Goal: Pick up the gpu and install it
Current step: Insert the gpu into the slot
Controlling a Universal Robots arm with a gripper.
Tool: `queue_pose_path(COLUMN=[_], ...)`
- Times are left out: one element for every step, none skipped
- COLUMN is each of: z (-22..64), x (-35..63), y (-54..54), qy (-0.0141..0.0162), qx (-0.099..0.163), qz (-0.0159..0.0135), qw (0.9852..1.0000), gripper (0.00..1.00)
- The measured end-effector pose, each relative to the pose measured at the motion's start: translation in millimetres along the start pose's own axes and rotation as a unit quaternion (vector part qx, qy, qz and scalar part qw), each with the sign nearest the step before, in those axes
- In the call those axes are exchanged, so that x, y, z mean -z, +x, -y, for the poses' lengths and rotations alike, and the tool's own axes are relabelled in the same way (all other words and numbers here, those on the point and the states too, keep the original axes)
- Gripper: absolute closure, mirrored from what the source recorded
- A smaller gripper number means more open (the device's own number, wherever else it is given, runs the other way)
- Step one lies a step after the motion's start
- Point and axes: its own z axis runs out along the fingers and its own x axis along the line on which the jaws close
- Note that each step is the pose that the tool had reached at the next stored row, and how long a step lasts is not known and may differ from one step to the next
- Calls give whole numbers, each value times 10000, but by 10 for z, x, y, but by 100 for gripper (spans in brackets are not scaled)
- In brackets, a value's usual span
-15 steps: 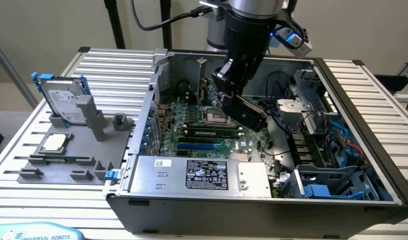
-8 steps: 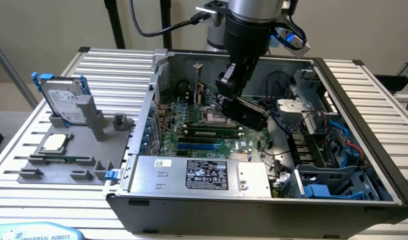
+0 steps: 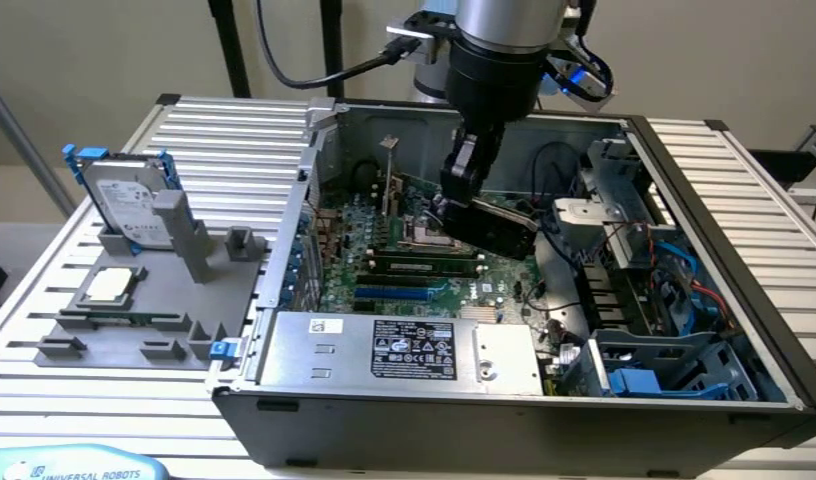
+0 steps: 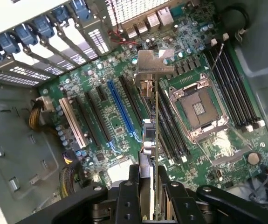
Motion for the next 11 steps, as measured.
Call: queue_pose_path(z=[0,0,1,1,1,1,1,1,2,2,2], x=[-8,-16,-23,-31,-39,-47,-55,-62,-70,-79,-87], y=[0,0,0,0,0,0,-1,0,-1,-1,-1], qy=[1,2,2,3,4,4,5,6,6,7,8], qx=[90,185,276,367,458,547,637,727,817,912,1003], qz=[-2,-4,-6,-8,-9,-11,-12,-14,-16,-18,-19], qw=[10000,9998,9996,9993,9990,9985,9980,9974,9967,9958,9950], gripper=[73,73,73,73,73,73,73,73,73,73,73])
